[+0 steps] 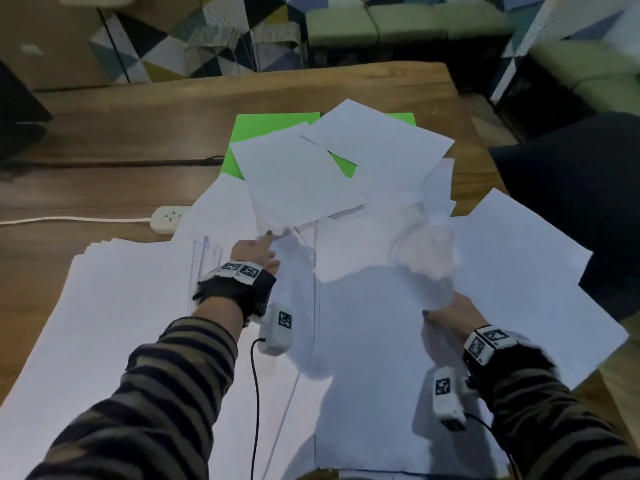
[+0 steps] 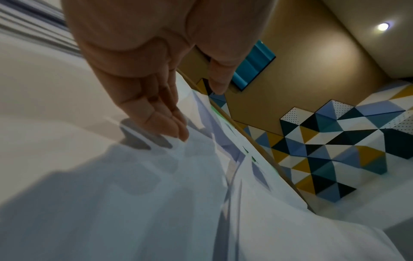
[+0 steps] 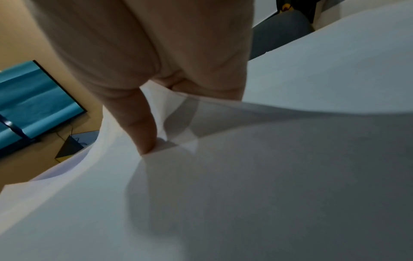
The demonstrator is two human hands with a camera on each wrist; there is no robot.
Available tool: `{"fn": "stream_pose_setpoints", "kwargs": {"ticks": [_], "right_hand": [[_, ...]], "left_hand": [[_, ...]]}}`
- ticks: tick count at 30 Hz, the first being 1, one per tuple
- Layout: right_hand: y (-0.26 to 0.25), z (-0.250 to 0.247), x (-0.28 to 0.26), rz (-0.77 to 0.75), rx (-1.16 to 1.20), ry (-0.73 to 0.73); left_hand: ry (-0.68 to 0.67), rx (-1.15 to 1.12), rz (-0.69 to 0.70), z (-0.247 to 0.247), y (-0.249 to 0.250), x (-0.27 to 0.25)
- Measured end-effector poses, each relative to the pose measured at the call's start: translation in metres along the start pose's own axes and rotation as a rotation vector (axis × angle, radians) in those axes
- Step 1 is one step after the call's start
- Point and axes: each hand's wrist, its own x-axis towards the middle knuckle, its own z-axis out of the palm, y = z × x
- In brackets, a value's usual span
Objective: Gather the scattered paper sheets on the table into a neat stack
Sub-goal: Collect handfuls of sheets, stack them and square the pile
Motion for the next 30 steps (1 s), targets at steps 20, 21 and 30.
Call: {"fn": "stream_pose_setpoints", "kwargs": {"ticks": [20, 21, 30], "right_hand": [[-0.002, 0.004, 0.006, 0.136, 0.187, -0.044], [-0.002, 0.003, 0.006, 0.144, 0.220, -0.032], [-0.019, 0.002, -0.005, 0.114, 0.481, -0.090]], "left_hand": [[-0.216, -0.075, -0.016, 0.021, 0.007, -0.045], [-0.245, 0.000, -0.040, 0.017, -0.005, -0.054], [-0.570, 0.438, -0.220, -0.001, -0.074, -0.104]]}}
